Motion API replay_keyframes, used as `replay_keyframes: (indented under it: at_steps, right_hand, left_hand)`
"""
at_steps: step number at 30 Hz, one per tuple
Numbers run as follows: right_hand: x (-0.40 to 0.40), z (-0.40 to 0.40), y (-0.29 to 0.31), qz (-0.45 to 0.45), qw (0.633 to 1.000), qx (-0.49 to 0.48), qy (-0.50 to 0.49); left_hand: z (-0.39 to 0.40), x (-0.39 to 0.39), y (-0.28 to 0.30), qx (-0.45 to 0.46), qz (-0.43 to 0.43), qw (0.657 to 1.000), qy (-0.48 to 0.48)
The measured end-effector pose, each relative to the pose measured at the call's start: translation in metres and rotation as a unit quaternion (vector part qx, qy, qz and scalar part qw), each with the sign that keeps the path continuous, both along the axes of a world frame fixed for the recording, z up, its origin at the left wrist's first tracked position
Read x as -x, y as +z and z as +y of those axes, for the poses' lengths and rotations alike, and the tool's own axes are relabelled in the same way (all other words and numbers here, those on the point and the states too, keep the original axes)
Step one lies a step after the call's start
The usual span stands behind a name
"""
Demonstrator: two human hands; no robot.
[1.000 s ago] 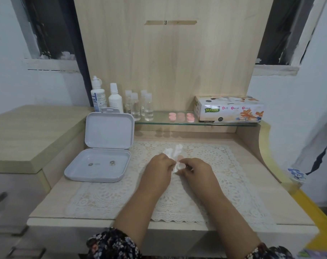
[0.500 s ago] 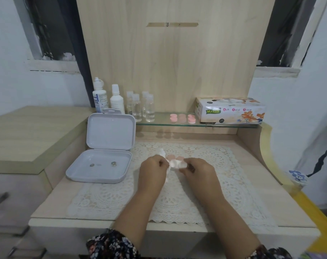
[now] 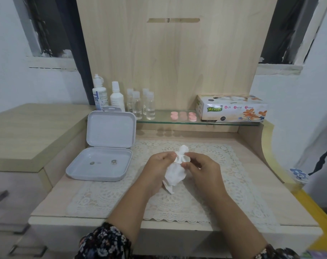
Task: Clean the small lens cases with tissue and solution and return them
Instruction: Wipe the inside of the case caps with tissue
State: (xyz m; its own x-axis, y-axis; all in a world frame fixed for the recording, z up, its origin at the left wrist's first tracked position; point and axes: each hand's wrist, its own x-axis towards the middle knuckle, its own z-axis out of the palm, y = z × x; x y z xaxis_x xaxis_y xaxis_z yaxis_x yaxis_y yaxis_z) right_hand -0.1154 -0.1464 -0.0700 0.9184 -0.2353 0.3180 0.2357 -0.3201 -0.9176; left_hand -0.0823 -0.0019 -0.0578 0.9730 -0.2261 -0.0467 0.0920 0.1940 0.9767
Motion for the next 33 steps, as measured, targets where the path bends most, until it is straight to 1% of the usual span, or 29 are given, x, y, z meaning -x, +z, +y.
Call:
replay_keyframes:
  at_steps: [3, 6, 8, 11, 14, 16, 18, 20, 22, 23, 26, 27, 29, 31, 32, 33]
  right_hand:
    - [0.000, 0.001, 0.000, -0.011, 0.999, 0.039, -0.004]
    - [-0.001, 0.003, -0.001, -0.026, 0.998, 0.058, -0.009]
    - [0.000, 0.004, -0.001, -0.033, 0.997, 0.068, -0.012]
    - [-0.002, 0.003, -0.002, -0.036, 0.996, 0.078, -0.008]
    - [-0.002, 0.002, -0.003, -0.034, 0.997, 0.062, -0.006]
    - [-0.002, 0.002, -0.002, -0.032, 0.998, 0.046, -0.003]
    - [-0.001, 0.002, -0.001, -0.038, 0.999, 0.036, 0.001]
    - [-0.001, 0.002, 0.000, -0.042, 0.999, 0.021, -0.009]
    - [-0.002, 0.001, 0.001, -0.044, 0.999, 0.000, -0.023]
    - [-0.002, 0.001, 0.000, -0.047, 0.998, -0.002, -0.028]
    - [-0.002, 0.001, 0.000, -0.056, 0.997, 0.005, -0.045]
    - [-0.003, 0.001, 0.000, -0.058, 0.997, 0.005, -0.051]
    - [-0.004, 0.000, 0.000, -0.055, 0.997, -0.006, -0.062]
    - [-0.004, 0.000, 0.001, -0.056, 0.996, -0.016, -0.066]
    - [-0.003, 0.000, 0.002, -0.060, 0.996, -0.021, -0.063]
    - [-0.002, 0.001, 0.002, -0.066, 0.996, -0.023, -0.055]
  left_hand:
    - [0.003, -0.001, -0.002, 0.002, -0.017, 0.999, 0.042]
    - [0.002, 0.000, -0.001, 0.016, -0.027, 0.995, 0.093]
    - [0.002, 0.000, -0.002, 0.036, -0.036, 0.993, 0.102]
    - [0.003, -0.001, -0.002, 0.064, -0.027, 0.996, 0.049]
    - [0.004, -0.003, 0.000, 0.055, 0.037, 0.998, 0.020]
    - [0.004, -0.005, 0.000, 0.061, 0.059, 0.996, 0.010]
    - [0.006, -0.005, -0.001, 0.086, 0.058, 0.994, -0.021]
    - [0.007, -0.004, -0.001, 0.104, 0.036, 0.992, -0.054]
    - [0.007, -0.003, -0.001, 0.079, 0.010, 0.996, -0.047]
    - [0.006, -0.002, -0.001, 0.051, -0.001, 0.998, -0.023]
    - [0.004, -0.003, -0.003, -0.044, -0.026, 0.994, 0.093]
    - [0.003, -0.005, -0.004, -0.062, -0.046, 0.989, 0.125]
    - [0.002, -0.006, -0.008, -0.097, -0.122, 0.974, 0.164]
    - [0.001, -0.005, -0.012, -0.164, -0.210, 0.946, 0.184]
    - [0.000, -0.005, -0.013, -0.193, -0.238, 0.932, 0.193]
    - [0.000, -0.005, -0.013, -0.206, -0.248, 0.926, 0.198]
